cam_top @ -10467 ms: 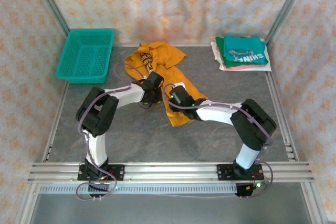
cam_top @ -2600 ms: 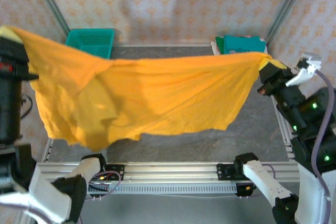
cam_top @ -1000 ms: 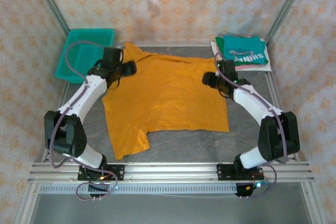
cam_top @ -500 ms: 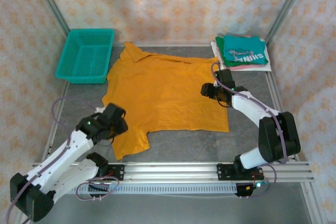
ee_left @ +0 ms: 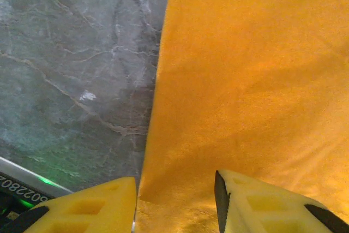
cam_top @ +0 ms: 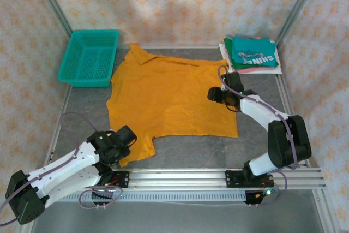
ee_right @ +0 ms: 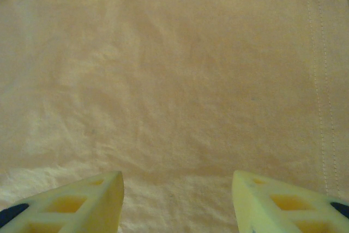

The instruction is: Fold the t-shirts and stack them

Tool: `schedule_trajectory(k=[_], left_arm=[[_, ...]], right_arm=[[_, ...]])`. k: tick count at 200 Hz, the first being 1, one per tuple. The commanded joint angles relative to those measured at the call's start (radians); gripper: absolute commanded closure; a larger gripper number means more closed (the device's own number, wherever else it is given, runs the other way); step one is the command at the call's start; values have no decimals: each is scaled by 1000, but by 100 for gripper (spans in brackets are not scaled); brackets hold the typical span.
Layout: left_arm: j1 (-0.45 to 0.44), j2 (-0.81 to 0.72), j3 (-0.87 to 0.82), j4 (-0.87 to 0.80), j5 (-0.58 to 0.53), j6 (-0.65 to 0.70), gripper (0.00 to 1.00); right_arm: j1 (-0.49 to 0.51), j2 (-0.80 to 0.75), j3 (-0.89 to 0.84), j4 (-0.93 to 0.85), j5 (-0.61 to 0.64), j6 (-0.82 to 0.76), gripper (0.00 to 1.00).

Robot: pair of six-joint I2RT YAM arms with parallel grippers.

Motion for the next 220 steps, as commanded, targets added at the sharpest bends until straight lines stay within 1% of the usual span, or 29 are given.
schedule_trajectory(k=[1,15,24,30,41,51,64,83,101,121,136,161,171,189,204,220], left_arm=[[-11,-40,-36,-135,-32,-56,58],[-12,-46,-69,-83,2,-56,59],[-16,-38,-98,-32,34,-61,61],[-22,-32,-112,-9,48,-71,66],[-40,-14,-115,0,46,-85,67],[-48,6,-95,-36,27,-81,66],[-48,42,-39,-106,-15,-53,59],[-56,112,35,-180,-47,-14,58],[-69,159,76,-220,-57,-8,57],[-77,156,43,-181,11,-20,57],[-94,147,25,-175,42,-46,57],[-110,158,29,-143,47,-50,59],[-112,187,27,-111,47,-43,60],[-118,261,6,-46,81,-37,60],[-131,300,4,-35,81,-38,60],[-130,307,5,-29,71,-36,60]], right_arm=[[7,-18,-15,21,5,-17,45],[7,-12,-13,20,7,-18,45],[6,-7,-12,21,6,-18,45],[8,-3,-10,21,6,-18,45],[7,4,-5,18,7,-17,45],[7,8,-2,18,8,-18,45],[7,12,3,17,9,-19,45],[7,20,2,17,16,-20,45],[7,29,14,5,19,-23,45],[7,29,18,1,17,-23,45],[7,28,18,-2,15,-23,45],[7,36,8,12,13,-18,45],[7,44,11,15,8,-15,45],[8,58,20,9,-2,-13,45],[7,56,21,5,-1,-15,44],[7,51,17,8,5,-13,44]])
